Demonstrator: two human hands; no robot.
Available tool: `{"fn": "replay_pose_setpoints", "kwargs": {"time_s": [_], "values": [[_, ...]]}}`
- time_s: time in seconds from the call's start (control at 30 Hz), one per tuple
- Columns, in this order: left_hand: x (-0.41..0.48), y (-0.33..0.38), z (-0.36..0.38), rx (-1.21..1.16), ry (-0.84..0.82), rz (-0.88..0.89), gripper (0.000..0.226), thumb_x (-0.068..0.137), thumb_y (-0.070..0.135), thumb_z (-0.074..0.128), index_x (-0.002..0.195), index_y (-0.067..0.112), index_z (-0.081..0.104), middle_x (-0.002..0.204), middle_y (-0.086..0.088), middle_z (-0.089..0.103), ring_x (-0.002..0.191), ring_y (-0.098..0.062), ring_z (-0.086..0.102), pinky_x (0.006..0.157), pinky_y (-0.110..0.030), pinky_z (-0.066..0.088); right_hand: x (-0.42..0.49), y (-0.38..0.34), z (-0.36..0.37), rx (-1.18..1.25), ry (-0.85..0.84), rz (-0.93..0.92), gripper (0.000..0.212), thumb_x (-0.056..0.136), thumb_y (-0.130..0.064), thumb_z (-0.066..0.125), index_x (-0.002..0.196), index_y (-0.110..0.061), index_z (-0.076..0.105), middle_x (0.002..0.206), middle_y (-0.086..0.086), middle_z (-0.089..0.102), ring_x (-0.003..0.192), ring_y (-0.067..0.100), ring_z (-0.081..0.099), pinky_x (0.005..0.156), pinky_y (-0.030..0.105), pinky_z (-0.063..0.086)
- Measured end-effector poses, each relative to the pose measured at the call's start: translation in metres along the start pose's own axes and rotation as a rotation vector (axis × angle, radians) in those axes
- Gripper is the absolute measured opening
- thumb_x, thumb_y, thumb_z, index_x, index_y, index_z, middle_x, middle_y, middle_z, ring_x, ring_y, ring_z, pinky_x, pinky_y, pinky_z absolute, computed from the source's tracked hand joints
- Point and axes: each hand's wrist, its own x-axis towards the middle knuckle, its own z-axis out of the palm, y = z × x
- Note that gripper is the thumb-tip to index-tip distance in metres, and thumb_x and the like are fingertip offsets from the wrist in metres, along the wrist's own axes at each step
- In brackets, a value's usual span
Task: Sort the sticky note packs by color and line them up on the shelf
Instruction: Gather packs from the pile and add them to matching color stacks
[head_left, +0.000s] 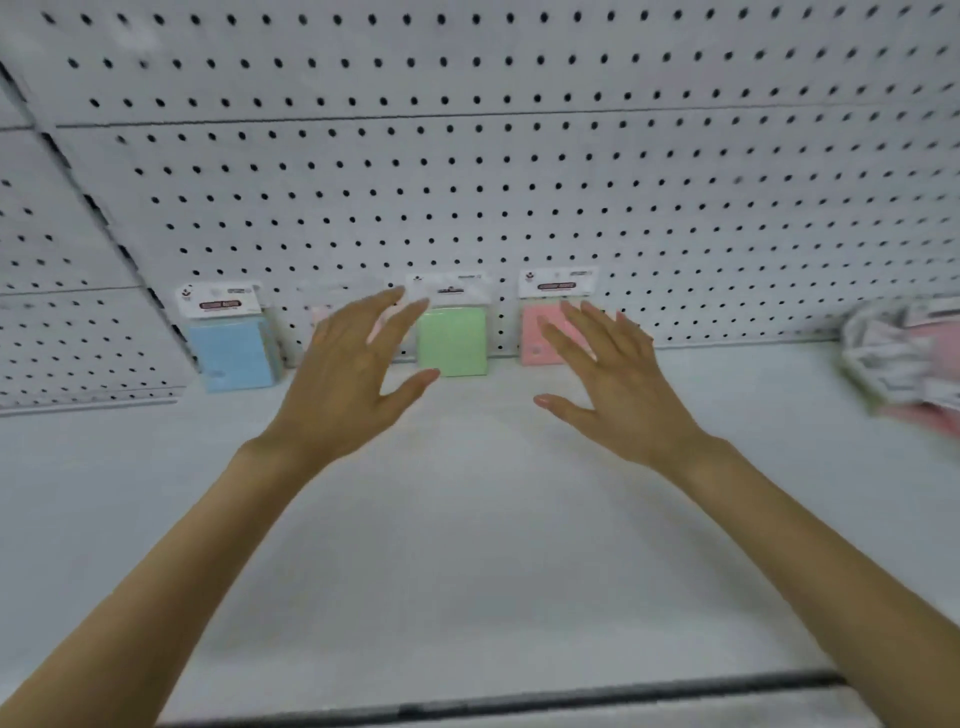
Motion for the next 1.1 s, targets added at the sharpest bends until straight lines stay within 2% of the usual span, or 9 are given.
{"fn": "replay_pose_setpoints", "kwargs": {"time_s": [0.13, 0.3, 0.37, 0.5, 0.63, 0.77, 0.9, 1.03, 1.1], "values": [[0.041, 0.089, 0.024, 0.042, -0.100, 0.159, 0.068, 0.088, 0.060, 0.037, 0.140, 0.017, 0.042, 0.145, -0.013, 0.041, 0.129, -0.032, 0.041, 0.107, -0.045, 0.029, -0.065, 0.092, -0.037, -0.132, -0.146, 0.115, 0.080, 0.084, -0.071, 0.016, 0.150, -0.026, 0.013, 0.159, 0.003, 0.011, 0.147, 0.019, 0.003, 0.118, 0.040, -0.003], [0.083, 0.218, 0.067, -0.004, -0.169, 0.247, 0.076, 0.085, 0.068, 0.024, 0.142, 0.021, 0.039, 0.148, -0.010, 0.039, 0.135, -0.028, 0.035, 0.111, -0.044, 0.024, -0.156, 0.204, -0.091, -0.229, -0.220, 0.260, 0.095, 0.073, -0.081, 0.001, 0.150, -0.026, 0.013, 0.159, 0.001, 0.009, 0.147, 0.019, 0.004, 0.115, 0.037, -0.003], [0.098, 0.273, 0.083, -0.049, -0.179, 0.271, 0.079, 0.084, 0.070, 0.019, 0.144, 0.022, 0.036, 0.150, -0.008, 0.035, 0.138, -0.026, 0.032, 0.113, -0.043, 0.020, -0.195, 0.249, -0.112, -0.221, -0.236, 0.324, 0.097, 0.070, -0.081, 0.002, 0.150, -0.028, 0.012, 0.159, -0.001, 0.006, 0.146, 0.018, 0.002, 0.116, 0.036, -0.003], [0.123, 0.371, 0.113, -0.108, -0.206, 0.322, 0.082, 0.081, 0.071, 0.017, 0.146, 0.022, 0.033, 0.153, -0.006, 0.032, 0.140, -0.024, 0.028, 0.115, -0.039, 0.016, -0.275, 0.331, -0.135, -0.165, -0.300, 0.421, 0.109, 0.060, -0.089, -0.012, 0.150, -0.031, 0.008, 0.159, -0.003, 0.001, 0.146, 0.016, -0.001, 0.117, 0.037, 0.000], [0.126, 0.450, 0.141, -0.261, -0.226, 0.280, 0.084, 0.079, 0.072, 0.021, 0.145, 0.021, 0.035, 0.150, -0.004, 0.036, 0.138, -0.024, 0.032, 0.112, -0.036, 0.021, -0.335, 0.393, -0.144, -0.076, -0.314, 0.524, 0.103, 0.065, -0.090, -0.002, 0.150, -0.034, 0.009, 0.159, -0.003, 0.004, 0.146, 0.016, 0.006, 0.116, 0.036, 0.009], [0.118, 0.499, 0.164, -0.392, -0.284, 0.129, 0.087, 0.075, 0.075, 0.018, 0.138, 0.020, 0.041, 0.138, -0.002, 0.046, 0.128, -0.023, 0.040, 0.105, -0.035, 0.030, -0.359, 0.425, -0.146, 0.133, -0.344, 0.614, 0.088, 0.073, -0.075, 0.024, 0.149, -0.033, 0.011, 0.159, -0.006, 0.007, 0.145, 0.014, 0.008, 0.118, 0.038, 0.011], [0.113, 0.521, 0.176, -0.434, -0.338, -0.032, 0.085, 0.071, 0.078, 0.022, 0.135, 0.026, 0.042, 0.130, 0.000, 0.045, 0.123, -0.022, 0.039, 0.099, -0.034, 0.031, -0.354, 0.443, -0.134, 0.311, -0.280, 0.610, 0.085, 0.076, -0.070, 0.034, 0.149, -0.030, 0.016, 0.158, -0.005, 0.013, 0.144, 0.016, 0.014, 0.118, 0.041, 0.015], [0.110, 0.528, 0.182, -0.420, -0.352, -0.140, 0.088, 0.066, 0.082, 0.025, 0.133, 0.027, 0.041, 0.127, 0.001, 0.043, 0.122, -0.021, 0.038, 0.098, -0.033, 0.028, -0.327, 0.451, -0.117, 0.469, -0.144, 0.587, 0.064, 0.090, -0.049, 0.049, 0.145, -0.023, 0.030, 0.153, 0.000, 0.027, 0.141, 0.018, 0.022, 0.112, 0.027, 0.017], [0.112, 0.529, 0.185, -0.390, -0.346, -0.206, 0.079, 0.073, 0.079, 0.039, 0.132, 0.026, 0.041, 0.125, 0.000, 0.043, 0.120, -0.023, 0.039, 0.097, -0.034, 0.027, -0.311, 0.454, -0.107, 0.522, -0.121, 0.607, 0.065, 0.089, -0.051, 0.050, 0.145, -0.022, 0.032, 0.151, 0.002, 0.032, 0.140, 0.022, 0.026, 0.115, 0.035, 0.021]]}}
